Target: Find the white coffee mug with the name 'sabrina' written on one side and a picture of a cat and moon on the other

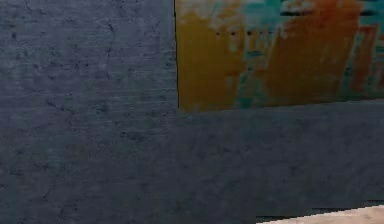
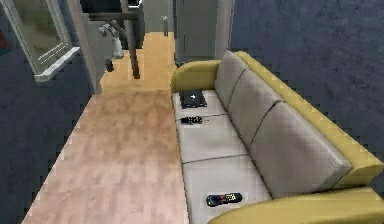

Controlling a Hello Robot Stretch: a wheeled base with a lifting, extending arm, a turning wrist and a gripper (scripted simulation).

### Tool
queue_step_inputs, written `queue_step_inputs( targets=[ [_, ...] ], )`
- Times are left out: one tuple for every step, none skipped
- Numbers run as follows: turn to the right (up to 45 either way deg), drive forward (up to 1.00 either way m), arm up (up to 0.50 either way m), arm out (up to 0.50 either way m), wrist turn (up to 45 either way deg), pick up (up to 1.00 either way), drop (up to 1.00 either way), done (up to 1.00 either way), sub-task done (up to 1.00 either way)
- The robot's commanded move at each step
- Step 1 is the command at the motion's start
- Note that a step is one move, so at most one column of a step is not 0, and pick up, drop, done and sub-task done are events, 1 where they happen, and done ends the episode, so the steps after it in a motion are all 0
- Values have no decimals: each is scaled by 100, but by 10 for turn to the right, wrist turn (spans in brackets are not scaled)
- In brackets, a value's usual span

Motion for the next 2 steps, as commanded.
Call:
queue_step_inputs(
  targets=[
    [150, 0, 0, 0, 0, 0, 0, 0, 0],
    [0, 30, 0, 0, 0, 0, 0, 0, 0]
  ],
)
